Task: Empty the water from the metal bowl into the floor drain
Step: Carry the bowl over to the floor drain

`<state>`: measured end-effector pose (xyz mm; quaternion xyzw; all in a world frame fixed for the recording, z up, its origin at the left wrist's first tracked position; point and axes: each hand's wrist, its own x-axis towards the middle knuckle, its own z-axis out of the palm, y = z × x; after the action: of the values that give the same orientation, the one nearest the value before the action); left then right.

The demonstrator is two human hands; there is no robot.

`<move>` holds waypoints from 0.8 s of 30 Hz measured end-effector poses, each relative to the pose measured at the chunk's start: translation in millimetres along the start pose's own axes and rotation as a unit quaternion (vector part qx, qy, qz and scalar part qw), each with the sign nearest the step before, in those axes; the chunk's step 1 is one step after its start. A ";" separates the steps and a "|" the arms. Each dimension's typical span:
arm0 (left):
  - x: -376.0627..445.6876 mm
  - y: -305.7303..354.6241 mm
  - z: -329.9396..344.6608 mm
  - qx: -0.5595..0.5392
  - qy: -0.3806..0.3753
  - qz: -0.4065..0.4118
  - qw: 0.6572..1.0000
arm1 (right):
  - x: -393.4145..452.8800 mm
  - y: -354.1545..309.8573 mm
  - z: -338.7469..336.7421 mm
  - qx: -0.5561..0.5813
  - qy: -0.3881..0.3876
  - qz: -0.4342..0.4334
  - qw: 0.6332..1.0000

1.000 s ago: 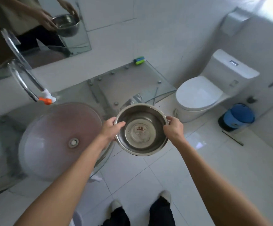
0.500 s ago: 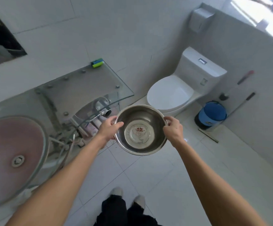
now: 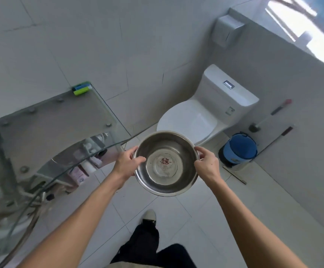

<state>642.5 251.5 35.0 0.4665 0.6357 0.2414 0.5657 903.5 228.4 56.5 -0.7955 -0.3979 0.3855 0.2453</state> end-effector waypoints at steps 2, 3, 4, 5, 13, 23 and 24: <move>21.6 5.8 7.6 -0.015 0.000 -0.003 1.000 | 25.0 -3.1 -3.7 0.008 -0.004 0.002 1.000; 32.1 8.5 12.6 -0.022 0.004 -0.017 1.000 | 38.6 -5.9 -5.7 0.006 -0.014 0.002 1.000; 39.5 11.2 16.1 -0.025 0.012 -0.031 0.999 | 50.0 -8.3 -6.4 0.006 -0.024 0.001 1.000; 50.2 14.0 20.4 -0.034 0.022 -0.040 0.998 | 64.7 -11.2 -7.7 0.005 -0.034 0.003 0.999; 107.7 24.5 52.0 -0.087 0.097 -0.111 0.985 | 171.8 -29.6 -3.8 -0.071 -0.106 -0.032 0.991; 171.4 -22.2 101.7 -0.154 0.228 -0.166 0.947 | 296.9 -30.1 51.3 -0.154 -0.237 -0.101 0.954; 179.4 -32.0 105.0 -0.160 0.236 -0.169 0.943 | 308.3 -24.4 62.5 -0.161 -0.248 -0.109 0.949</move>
<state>744.9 369.4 -105.9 0.1852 0.7736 0.3441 0.4989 961.2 500.9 -91.8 -0.6554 -0.5871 0.4727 0.0481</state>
